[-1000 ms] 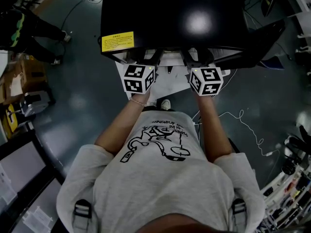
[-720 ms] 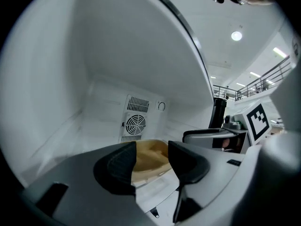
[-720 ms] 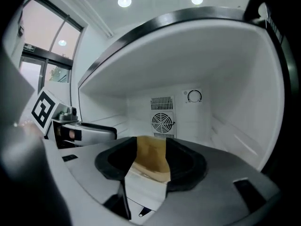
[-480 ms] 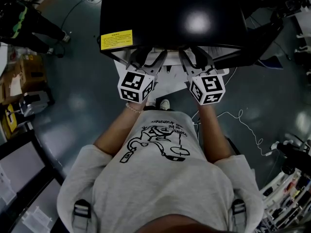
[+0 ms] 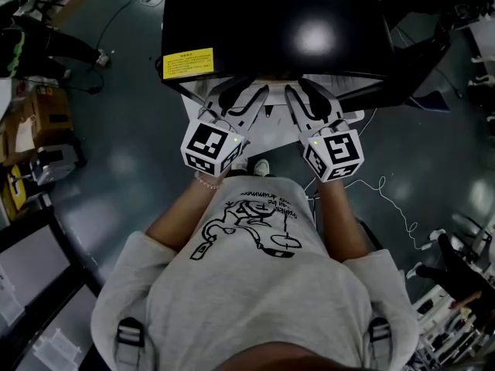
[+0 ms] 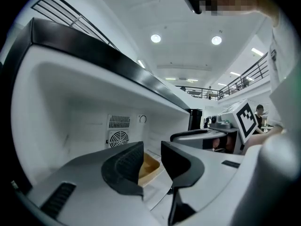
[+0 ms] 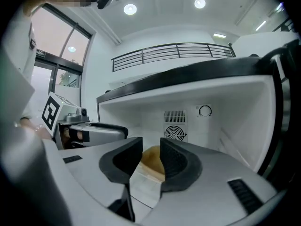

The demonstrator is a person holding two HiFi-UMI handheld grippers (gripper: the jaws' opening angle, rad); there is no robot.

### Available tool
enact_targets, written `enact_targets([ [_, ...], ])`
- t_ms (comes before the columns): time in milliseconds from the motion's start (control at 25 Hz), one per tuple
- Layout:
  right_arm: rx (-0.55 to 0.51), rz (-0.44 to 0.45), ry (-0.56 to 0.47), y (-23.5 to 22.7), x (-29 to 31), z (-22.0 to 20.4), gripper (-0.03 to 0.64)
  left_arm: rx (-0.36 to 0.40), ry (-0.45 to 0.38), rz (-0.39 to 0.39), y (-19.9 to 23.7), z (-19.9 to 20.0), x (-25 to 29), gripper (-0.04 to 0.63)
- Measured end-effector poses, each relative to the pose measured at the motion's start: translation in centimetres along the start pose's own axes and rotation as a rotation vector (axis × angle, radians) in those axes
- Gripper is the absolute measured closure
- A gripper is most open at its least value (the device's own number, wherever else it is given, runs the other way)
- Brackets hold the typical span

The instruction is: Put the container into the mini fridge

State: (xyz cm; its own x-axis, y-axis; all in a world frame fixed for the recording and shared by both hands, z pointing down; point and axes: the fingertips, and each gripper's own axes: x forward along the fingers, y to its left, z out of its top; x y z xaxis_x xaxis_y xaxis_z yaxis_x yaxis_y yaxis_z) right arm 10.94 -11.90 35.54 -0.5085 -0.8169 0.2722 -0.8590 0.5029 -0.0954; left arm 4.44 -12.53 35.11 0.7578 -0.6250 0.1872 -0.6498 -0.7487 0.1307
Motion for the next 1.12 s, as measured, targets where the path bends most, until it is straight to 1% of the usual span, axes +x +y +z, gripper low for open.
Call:
enact_targets([
  [160, -0.005, 0.02, -0.007, 1.0, -0.6, 0.8, 0.505, 0.009, 0.001, -0.042, -0.8, 0.4, -0.4, 0.488],
  [360, -0.015, 0.041, -0.007, 2.3, -1.2, 1.0, 0.517, 0.031, -0.017, -0.066, -1.5, 1.0, -1.1, 0.515],
  [520, -0.015, 0.063, -0.009, 3.2, -1.5, 1.2, 0.526, 0.022, -0.044, -0.097, -2.1, 1.6, -1.7, 0.534],
  [840, -0.046, 0.103, -0.017, 5.2, -2.1, 2.4, 0.542, 0.029, -0.089, -0.138, -2.9, 2.6, -3.2, 0.552],
  [1120, -0.064, 0.13, -0.022, 6.3, -2.6, 3.2, 0.555, 0.015, -0.098, -0.159, -3.3, 3.0, -4.2, 0.574],
])
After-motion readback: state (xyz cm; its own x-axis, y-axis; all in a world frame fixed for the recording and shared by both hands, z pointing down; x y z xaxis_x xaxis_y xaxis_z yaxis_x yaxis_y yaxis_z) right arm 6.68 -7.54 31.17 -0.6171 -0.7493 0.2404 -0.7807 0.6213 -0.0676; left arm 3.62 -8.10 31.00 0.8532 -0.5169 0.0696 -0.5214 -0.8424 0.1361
